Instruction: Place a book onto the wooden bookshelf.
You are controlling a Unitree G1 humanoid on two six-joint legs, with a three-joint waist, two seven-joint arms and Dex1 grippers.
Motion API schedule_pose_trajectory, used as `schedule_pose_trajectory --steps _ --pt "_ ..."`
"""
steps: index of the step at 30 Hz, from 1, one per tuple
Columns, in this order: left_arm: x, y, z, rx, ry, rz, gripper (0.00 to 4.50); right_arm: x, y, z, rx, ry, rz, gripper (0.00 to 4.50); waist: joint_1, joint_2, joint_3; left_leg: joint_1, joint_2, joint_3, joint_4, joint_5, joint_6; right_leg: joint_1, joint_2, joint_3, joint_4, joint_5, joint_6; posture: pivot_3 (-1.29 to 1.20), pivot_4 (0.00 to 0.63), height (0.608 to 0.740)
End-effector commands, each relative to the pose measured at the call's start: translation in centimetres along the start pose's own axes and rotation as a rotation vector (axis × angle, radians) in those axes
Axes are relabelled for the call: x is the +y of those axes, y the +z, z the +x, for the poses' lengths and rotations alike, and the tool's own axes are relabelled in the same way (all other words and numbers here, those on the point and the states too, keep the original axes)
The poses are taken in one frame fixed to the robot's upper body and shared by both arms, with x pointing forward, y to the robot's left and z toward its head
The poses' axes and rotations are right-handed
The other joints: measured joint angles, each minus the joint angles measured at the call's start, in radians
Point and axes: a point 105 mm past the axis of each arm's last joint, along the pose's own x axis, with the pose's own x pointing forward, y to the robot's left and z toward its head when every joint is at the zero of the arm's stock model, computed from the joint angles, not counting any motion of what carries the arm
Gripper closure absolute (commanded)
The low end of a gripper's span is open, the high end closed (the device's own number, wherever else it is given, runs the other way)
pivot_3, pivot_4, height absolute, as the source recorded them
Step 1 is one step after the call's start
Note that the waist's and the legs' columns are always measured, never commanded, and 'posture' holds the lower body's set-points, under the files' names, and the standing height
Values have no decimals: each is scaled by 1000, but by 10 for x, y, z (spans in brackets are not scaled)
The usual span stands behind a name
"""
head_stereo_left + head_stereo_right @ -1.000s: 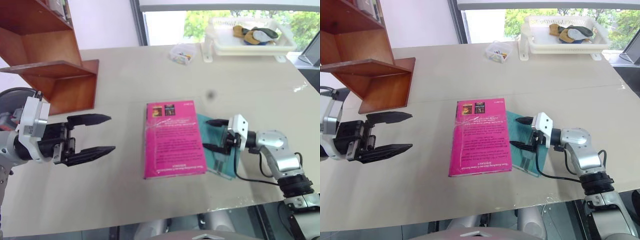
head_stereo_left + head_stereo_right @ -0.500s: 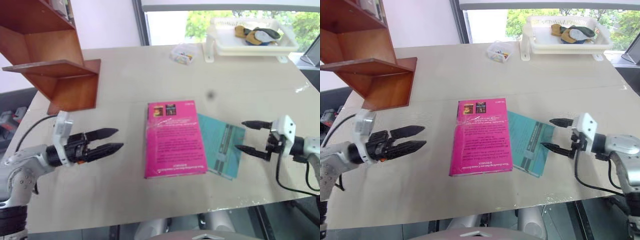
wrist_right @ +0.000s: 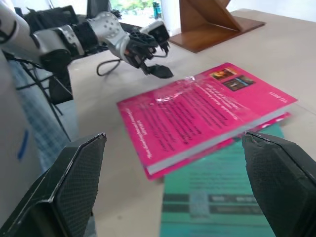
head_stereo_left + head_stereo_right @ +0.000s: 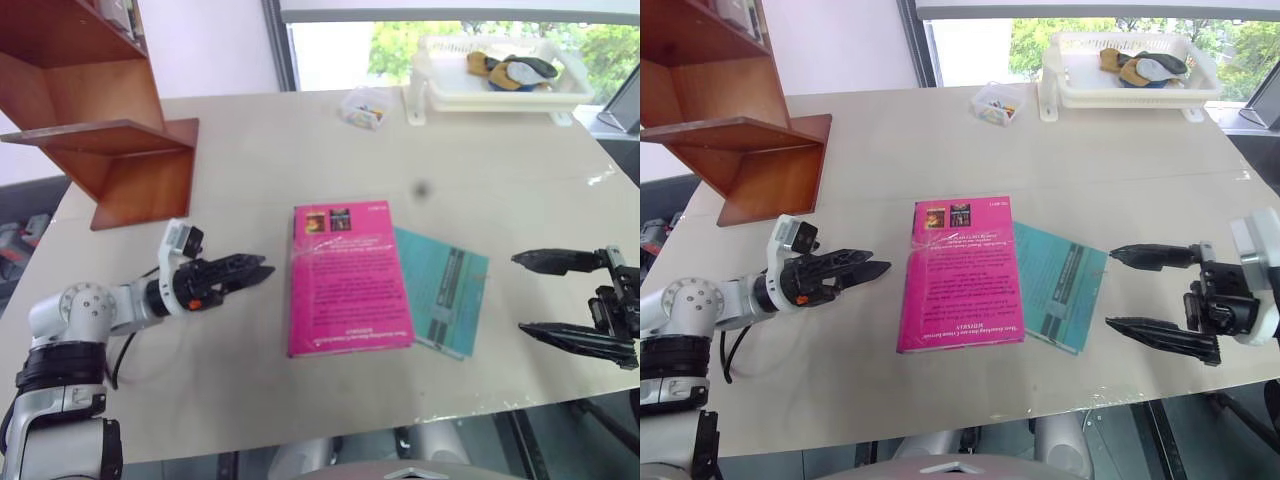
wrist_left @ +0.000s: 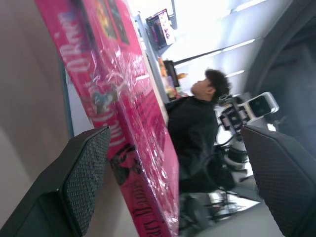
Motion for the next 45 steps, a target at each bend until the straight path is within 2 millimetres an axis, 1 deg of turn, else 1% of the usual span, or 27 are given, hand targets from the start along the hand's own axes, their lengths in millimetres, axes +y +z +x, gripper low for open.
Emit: schedule_pose_trajectory --steps 1,5,10,13,18,21,23,24,25,26,27,28,29,30,34,37,39,41,43,45 --pt "8 -12 8 82 6 -83 43 6 13 -1 3 5 -48 0 4 0 0 0 0 0 0 0 0 0 0 1 0 0 0 0 150 740" --pt "14 -23 19 150 8 -107 43 6 13 -3 19 -7 -57 0 11 0 0 -1 0 -1 0 0 0 0 -1 1 0 0 0 0 150 740" --pt "15 -30 32 158 -50 -137 43 3 12 -6 36 -32 -57 0 21 0 0 -1 0 -1 0 0 0 0 -1 1 0 0 0 0 150 740" --pt "14 -37 36 182 -73 -151 43 2 11 -6 46 -41 -60 0 22 0 0 -1 0 -1 0 0 0 0 -1 1 0 0 0 0 150 740" --pt "15 -41 44 184 -101 -172 43 0 11 -7 56 -44 -68 0 22 0 0 -1 0 -1 1 0 0 0 -1 1 0 0 0 0 150 740" --pt "14 -41 49 180 -115 -184 769 -2 10 -7 62 -43 -72 0 23 0 0 -1 0 -1 1 0 0 0 -1 1 0 0 0 0 150 740" --pt "13 -41 50 184 -121 -186 1662 -3 10 -8 65 -43 -74 0 22 0 0 -1 0 -1 1 0 0 0 -1 1 0 0 0 0 150 740" --pt "12 -42 52 188 -125 -186 2223 -3 10 -8 68 -43 -75 0 22 0 0 -1 0 -1 1 0 0 0 -1 1 0 0 0 0 150 740" --pt "11 -42 53 194 -129 -186 2555 -3 10 -8 68 -42 -76 0 23 0 0 -1 0 -1 1 0 0 0 -1 1 0 0 0 0 150 740" --pt "10 -43 54 198 -132 -185 3166 -3 10 -8 68 -43 -77 0 23 0 0 -1 0 -1 1 0 0 0 -1 1 0 0 0 0 150 740" --pt "9 -43 55 200 -134 -185 3650 -3 10 -8 68 -43 -77 0 23 0 0 -1 0 -1 1 0 0 0 -1 1 0 0 0 0 150 740" --pt "8 -43 55 199 -134 -184 4045 -3 10 -8 69 -42 -77 0 23 0 0 -1 0 -1 1 0 0 0 -1 1 0 0 0 0 150 740" --pt "6 -42 55 196 -141 -180 4303 -3 9 -8 69 -42 -76 0 23 0 0 -2 0 -1 1 0 0 0 -1 1 0 0 0 0 150 740" --pt "2 -41 54 197 -150 -174 4375 -3 9 -8 70 -43 -75 0 23 0 0 -2 0 -1 1 0 0 0 -1 1 0 0 0 0 150 740" --pt "-20 -44 53 234 -199 -132 4375 -4 8 -9 68 -47 -75 0 22 0 0 -2 0 -2 1 0 0 0 -1 1 0 0 0 0 150 740" --pt "-43 -43 53 248 -257 -41 4375 -6 7 -10 66 -55 -78 0 22 0 0 -2 0 -2 2 0 0 0 -1 1 0 0 0 0 150 740" --pt "-59 -36 55 235 -280 75 4375 -9 7 -11 61 -69 -85 0 23 0 0 -2 0 -2 2 0 0 0 -1 0 0 0 0 0 150 740" --pt "-67 -29 58 217 -262 190 4375 -13 7 -13 55 -82 -93 0 23 0 0 -3 1 -3 2 0 0 0 -1 0 0 0 0 0 150 740" --pt "-81 -12 62 182 -220 400 4375 -17 7 -16 46 -94 -94 0 23 0 0 -3 0 -2 3 0 0 0 -1 0 0 0 0 0 150 740" --pt "-91 9 64 136 -132 660 4375 -21 8 -19 34 -101 -89 0 24 -1 0 -3 0 -3 4 0 0 0 -1 -1 0 0 0 0 150 740"
